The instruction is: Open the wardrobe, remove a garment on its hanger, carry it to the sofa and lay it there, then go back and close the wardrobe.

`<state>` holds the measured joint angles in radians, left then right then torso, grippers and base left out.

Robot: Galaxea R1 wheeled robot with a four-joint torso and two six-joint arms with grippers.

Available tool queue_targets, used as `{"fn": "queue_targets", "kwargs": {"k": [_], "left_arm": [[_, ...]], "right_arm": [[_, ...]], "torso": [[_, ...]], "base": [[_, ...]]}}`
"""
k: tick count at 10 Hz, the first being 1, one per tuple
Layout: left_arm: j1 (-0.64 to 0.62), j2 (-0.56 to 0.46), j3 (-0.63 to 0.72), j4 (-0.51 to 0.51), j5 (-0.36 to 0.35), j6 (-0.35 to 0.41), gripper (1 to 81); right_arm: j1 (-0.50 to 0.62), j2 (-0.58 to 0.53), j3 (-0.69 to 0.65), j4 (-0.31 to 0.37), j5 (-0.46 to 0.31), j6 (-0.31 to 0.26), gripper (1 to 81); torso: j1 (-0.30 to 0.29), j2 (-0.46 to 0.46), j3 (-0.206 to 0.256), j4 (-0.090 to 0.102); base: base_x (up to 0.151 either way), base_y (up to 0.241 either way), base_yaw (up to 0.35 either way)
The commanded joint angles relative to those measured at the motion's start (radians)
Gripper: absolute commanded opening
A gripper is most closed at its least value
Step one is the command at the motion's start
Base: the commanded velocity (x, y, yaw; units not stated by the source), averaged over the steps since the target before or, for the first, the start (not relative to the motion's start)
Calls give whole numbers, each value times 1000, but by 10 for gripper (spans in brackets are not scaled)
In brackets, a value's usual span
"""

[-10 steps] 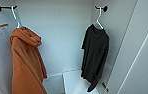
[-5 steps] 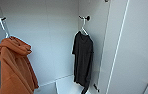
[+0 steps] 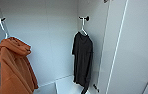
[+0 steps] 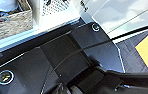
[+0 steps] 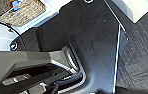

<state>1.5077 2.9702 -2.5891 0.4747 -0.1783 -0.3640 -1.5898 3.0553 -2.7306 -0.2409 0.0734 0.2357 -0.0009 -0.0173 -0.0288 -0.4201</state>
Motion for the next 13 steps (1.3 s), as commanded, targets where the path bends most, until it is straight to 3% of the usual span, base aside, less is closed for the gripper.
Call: {"fn": "queue_targets", "kwargs": {"k": [1,4,6,13], "left_arm": [[-148,-158,301,10,58,2,811],[-269,-261,507,-2,125,4,811],[-355,-342,716,-4,206,4,811],[-595,-468,1040,-65,307,-7,811]], "right_arm": [[47,-1,5,-8,-53,-1,811],[49,1,6,-8,-53,-3,811],[53,1,5,-6,-53,-1,811],[61,-1,0,-6,-53,-1,811]], "torso": [[1,0,0,0],[1,0,0,0],[1,0,0,0],[1,0,0,-1]], "base": [[0,0,0],[0,0,0],[0,0,0],[0,0,0]]}}
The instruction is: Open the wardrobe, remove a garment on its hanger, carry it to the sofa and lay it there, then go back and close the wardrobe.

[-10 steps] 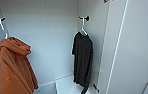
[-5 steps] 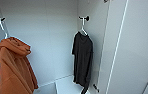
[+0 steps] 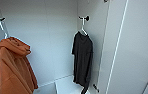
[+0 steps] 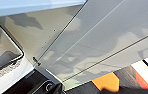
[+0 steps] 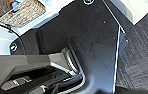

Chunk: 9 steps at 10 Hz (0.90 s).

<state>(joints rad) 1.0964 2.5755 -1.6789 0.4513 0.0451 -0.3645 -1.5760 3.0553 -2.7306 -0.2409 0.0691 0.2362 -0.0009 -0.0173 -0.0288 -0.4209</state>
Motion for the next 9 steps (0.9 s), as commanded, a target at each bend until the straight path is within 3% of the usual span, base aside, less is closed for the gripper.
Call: {"fn": "queue_targets", "kwargs": {"k": [1,5,9], "left_arm": [[-229,-78,163,-46,114,-25,811],[-456,-58,205,-52,171,-163,811],[-689,17,130,-52,214,-326,811]], "right_arm": [[47,-2,0,-6,-49,-1,811],[47,-1,-1,-6,-49,-1,811],[50,-2,-1,-5,-49,2,811]], "torso": [[1,0,0,0],[1,0,0,0],[1,1,-1,0]], "base": [[0,0,0],[0,0,0],[0,0,0]]}}
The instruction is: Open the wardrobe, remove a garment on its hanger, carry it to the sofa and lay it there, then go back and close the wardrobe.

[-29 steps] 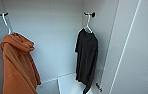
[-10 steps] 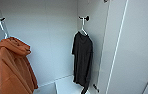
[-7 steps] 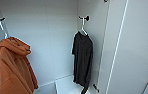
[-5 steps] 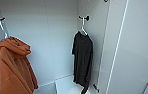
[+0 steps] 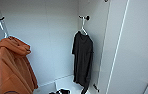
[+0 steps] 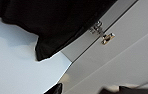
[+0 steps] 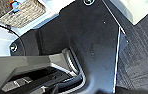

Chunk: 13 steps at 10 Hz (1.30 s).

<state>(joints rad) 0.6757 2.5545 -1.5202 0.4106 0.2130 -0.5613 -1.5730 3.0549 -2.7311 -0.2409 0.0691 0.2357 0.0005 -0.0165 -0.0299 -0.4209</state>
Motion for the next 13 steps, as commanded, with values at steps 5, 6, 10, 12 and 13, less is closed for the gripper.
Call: {"fn": "queue_targets", "kwargs": {"k": [5,6,10,12,13], "left_arm": [[-544,80,-97,-10,14,-428,811],[-601,90,-110,-10,13,-478,811],[-753,132,-183,-12,16,-609,811],[-820,153,-239,-12,14,-673,811],[-857,165,-271,-12,14,-709,811]], "right_arm": [[52,-3,-1,0,-48,4,811],[53,-2,-1,2,-48,4,811],[47,-2,1,-3,-48,5,811],[46,0,1,-5,-48,5,811],[47,0,-1,0,-48,5,811]], "torso": [[1,0,-1,0],[1,0,-1,0],[2,1,-1,0],[2,1,-2,0],[2,1,-2,0]], "base": [[0,0,0],[0,0,0],[0,0,0],[0,0,0],[0,0,0]]}}
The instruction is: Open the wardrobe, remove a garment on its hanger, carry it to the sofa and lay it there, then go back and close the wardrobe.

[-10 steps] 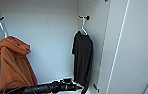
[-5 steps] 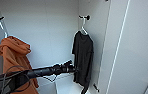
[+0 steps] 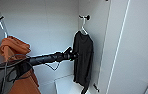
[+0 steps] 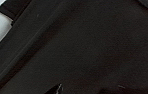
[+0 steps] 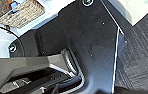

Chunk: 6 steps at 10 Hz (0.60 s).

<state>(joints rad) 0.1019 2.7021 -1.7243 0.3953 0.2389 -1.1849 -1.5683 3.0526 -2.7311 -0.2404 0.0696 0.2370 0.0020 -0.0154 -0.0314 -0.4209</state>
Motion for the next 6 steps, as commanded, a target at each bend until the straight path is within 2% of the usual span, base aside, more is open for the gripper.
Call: {"fn": "queue_targets", "kwargs": {"k": [1,6], "left_arm": [[-319,28,-98,4,-12,-126,811],[-474,24,-115,0,-12,-240,811]], "right_arm": [[46,2,-1,1,-50,4,811],[46,5,-1,4,-50,2,811]], "torso": [[0,0,0,0],[0,1,0,0]], "base": [[0,0,0],[0,0,0]]}}
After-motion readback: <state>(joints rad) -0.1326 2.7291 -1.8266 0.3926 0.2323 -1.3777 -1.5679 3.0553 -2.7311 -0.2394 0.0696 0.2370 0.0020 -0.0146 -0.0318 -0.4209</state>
